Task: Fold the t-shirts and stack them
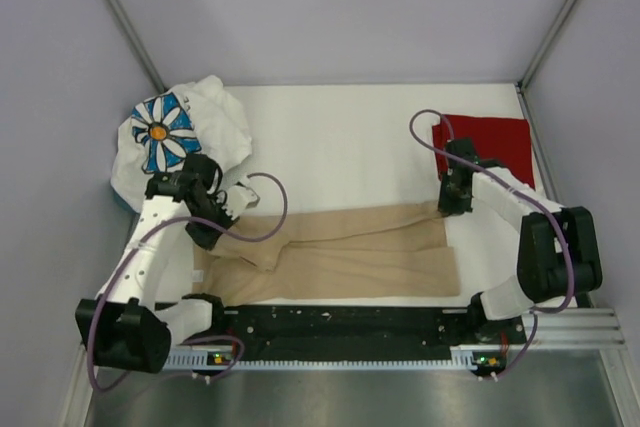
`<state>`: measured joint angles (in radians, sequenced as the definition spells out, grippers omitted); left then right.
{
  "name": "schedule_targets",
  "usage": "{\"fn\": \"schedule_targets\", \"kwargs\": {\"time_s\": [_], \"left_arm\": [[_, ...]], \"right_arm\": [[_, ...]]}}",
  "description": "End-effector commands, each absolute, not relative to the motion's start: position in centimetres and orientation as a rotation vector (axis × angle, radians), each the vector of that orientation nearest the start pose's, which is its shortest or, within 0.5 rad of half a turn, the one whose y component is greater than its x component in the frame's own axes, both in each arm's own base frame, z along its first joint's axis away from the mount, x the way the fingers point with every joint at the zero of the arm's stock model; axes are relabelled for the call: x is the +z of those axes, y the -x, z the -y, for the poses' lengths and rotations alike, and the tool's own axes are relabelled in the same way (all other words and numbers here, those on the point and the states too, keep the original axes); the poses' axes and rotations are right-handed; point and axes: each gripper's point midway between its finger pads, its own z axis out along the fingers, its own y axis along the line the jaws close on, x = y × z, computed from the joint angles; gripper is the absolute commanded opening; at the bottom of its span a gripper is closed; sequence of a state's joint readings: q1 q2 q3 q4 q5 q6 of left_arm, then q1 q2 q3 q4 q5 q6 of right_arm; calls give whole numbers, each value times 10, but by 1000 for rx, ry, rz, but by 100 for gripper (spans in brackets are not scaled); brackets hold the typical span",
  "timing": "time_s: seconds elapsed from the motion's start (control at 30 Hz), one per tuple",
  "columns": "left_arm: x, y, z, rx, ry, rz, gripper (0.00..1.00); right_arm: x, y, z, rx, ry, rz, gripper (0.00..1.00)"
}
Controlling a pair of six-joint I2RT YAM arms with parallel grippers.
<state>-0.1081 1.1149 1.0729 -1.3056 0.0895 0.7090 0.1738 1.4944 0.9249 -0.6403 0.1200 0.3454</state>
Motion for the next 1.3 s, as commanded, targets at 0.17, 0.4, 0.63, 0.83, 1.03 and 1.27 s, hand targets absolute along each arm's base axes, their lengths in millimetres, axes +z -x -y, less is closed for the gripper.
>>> {"fn": "schedule_targets", "kwargs": {"time_s": [0.17,0.4,0.63,0.83,1.03,1.27], "left_arm": [[103,-119,-2,-170,-1326,-2909,0],[98,-98,-7,-213,-1407,-2976,0],[98,-88,-4,-327,-1483,-3012,36],[142,-164,18,-242,-1327,-2748,56],[125,-259,31,-153,-1015,-2706,59],[60,-285,21,-100,-938,-2847,56]], "right_arm": [[46,-274,-41,-27,-307,-2750,0],[40,-257,-46,26,-338,-2790,0],[48,-248,-46,36,-358,-2787,28],[94,-271,-39,7,-343,-2638,44],[85,-306,-53,65,-252,-2656,46],[54,-316,-64,118,-221,-2725,47]]}}
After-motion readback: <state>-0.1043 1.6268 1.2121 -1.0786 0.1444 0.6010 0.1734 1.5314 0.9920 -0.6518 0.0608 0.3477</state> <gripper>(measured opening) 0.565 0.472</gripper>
